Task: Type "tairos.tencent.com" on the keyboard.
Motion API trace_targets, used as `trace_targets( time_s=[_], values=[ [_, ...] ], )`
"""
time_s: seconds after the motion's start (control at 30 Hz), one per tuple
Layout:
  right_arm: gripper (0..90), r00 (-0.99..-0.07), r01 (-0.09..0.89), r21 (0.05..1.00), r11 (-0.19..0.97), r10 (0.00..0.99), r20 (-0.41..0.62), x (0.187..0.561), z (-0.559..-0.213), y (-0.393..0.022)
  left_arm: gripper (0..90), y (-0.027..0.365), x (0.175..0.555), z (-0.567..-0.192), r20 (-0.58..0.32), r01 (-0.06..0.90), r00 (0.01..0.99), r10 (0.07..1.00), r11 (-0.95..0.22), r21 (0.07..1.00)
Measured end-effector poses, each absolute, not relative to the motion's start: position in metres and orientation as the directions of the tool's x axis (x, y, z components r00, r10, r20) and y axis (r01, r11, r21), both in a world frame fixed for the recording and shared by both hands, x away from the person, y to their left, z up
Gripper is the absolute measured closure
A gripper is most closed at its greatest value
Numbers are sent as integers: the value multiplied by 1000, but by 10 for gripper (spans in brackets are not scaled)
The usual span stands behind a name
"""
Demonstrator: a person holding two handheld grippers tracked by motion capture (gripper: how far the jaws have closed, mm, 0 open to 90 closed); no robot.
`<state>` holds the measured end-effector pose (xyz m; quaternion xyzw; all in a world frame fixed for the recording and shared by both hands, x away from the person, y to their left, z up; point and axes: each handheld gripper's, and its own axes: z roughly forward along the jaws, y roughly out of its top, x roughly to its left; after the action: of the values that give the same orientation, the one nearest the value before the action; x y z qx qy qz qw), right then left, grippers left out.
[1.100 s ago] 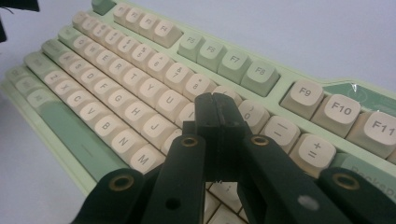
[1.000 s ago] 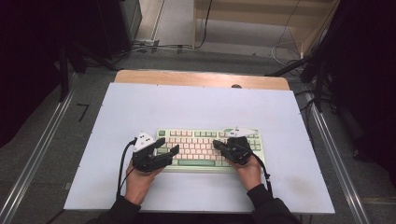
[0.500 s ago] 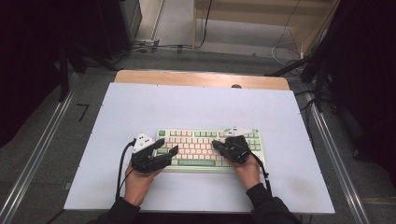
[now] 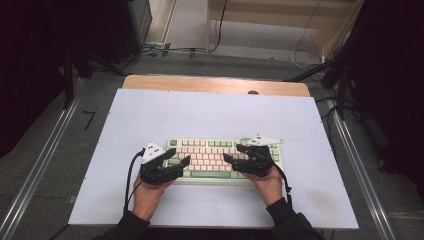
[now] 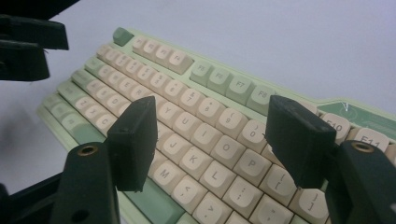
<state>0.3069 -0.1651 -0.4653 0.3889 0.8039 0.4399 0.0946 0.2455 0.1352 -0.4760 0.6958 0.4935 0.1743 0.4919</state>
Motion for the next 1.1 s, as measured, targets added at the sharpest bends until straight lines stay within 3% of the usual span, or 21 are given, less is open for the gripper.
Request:
trace_targets(
  time_s=[0.2, 0.3, 0.37, 0.47, 0.57, 1.1],
  values=[
    [303, -702, 529, 786, 320, 685, 194, 297, -459, -167, 372, 135, 246, -476, -244, 513, 454, 857, -28, 858],
    [345, -711, 525, 785, 328, 675, 194, 291, -457, -166, 372, 136, 247, -476, -243, 514, 454, 857, -28, 858],
    [449, -718, 513, 791, 332, 671, 185, 288, -458, -164, 372, 136, 247, -476, -243, 513, 453, 857, -28, 858],
    [712, -731, 502, 788, 358, 662, 165, 284, -461, -161, 372, 136, 247, -476, -243, 514, 454, 857, -30, 857],
    [871, -749, 501, 775, 385, 642, 165, 283, -466, -156, 372, 135, 247, -476, -241, 515, 452, 859, -31, 857],
    [877, -757, 520, 715, 467, 641, 132, 289, -490, -139, 375, 136, 248, -477, -242, 520, 447, 861, -30, 853]
  ],
)
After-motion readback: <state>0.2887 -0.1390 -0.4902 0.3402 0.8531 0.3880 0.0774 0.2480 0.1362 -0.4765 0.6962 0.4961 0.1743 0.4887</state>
